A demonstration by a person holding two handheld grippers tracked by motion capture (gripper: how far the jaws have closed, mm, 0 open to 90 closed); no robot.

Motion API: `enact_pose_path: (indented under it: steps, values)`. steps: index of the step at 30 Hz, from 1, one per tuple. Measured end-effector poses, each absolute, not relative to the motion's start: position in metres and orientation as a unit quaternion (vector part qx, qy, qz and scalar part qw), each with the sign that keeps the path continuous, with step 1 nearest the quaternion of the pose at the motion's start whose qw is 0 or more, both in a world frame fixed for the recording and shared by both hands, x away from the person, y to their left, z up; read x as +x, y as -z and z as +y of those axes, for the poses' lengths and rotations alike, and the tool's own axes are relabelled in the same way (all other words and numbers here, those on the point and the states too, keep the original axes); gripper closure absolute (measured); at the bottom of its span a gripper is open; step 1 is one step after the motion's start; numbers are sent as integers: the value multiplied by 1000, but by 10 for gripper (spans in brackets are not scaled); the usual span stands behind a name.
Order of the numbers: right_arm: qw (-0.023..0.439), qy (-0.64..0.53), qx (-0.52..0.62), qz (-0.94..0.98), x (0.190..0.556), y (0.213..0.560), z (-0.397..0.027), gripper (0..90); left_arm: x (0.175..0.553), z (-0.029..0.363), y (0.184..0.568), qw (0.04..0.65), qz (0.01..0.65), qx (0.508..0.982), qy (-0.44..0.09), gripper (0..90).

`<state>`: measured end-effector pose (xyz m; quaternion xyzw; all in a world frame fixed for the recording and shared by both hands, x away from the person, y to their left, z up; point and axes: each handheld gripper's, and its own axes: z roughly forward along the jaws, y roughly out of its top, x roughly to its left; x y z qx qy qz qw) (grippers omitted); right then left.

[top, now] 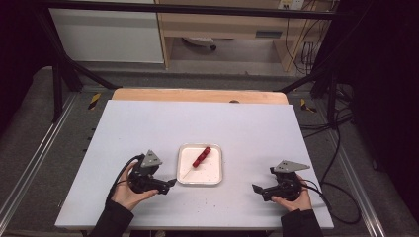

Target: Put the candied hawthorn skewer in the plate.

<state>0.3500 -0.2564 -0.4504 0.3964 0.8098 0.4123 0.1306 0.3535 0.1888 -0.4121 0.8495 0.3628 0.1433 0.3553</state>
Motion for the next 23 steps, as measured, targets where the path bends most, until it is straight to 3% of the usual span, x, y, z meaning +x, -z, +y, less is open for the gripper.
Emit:
enact_pose_path:
  steps: [9,23]
  values:
    - [128,-407,395,814,350,452,-256,7,340,232,429,371,393,826,-158,108]
    - [122,-404,396,816,349,453,-255,7,335,258,443,380,405,816,-160,90]
